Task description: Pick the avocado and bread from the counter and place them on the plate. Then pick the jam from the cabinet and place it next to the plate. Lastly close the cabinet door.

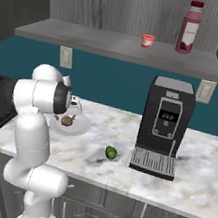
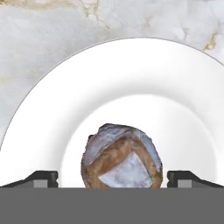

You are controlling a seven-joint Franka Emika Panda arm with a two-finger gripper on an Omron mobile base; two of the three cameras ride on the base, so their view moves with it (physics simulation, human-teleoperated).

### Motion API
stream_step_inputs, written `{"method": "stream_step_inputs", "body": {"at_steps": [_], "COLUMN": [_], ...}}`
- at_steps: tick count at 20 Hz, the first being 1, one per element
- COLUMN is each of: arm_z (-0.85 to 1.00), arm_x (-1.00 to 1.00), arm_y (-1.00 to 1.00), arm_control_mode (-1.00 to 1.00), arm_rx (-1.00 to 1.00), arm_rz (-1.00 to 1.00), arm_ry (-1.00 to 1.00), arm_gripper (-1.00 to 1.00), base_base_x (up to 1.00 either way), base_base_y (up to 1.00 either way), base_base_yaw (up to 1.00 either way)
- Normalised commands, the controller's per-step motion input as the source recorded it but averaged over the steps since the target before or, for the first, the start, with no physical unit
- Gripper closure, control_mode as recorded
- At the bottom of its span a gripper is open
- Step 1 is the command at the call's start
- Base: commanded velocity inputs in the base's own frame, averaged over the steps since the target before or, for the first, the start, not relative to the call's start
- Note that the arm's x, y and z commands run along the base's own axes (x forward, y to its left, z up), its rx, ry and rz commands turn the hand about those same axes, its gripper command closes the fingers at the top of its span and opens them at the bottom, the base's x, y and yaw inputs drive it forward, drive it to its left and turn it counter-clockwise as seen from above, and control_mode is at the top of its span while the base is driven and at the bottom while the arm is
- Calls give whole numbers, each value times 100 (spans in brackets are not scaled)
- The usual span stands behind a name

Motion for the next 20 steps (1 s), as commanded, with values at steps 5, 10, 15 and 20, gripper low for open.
{"method": "stream_step_inputs", "body": {"at_steps": [5, 10, 15, 20], "arm_z": [29, 33, 11, 15], "arm_x": [-52, -65, -48, -41], "arm_y": [-20, -42, -49, -40], "arm_control_mode": [-100, -100, -100, -100], "arm_rx": [4, 7, 9, 1], "arm_rz": [0, -2, -2, -1], "arm_ry": [-8, -15, -10, -18], "arm_gripper": [-100, -100, -100, -100], "base_base_x": [0, 0, 0, 0], "base_base_y": [0, 0, 0, 0], "base_base_yaw": [0, 0, 0, 0]}}
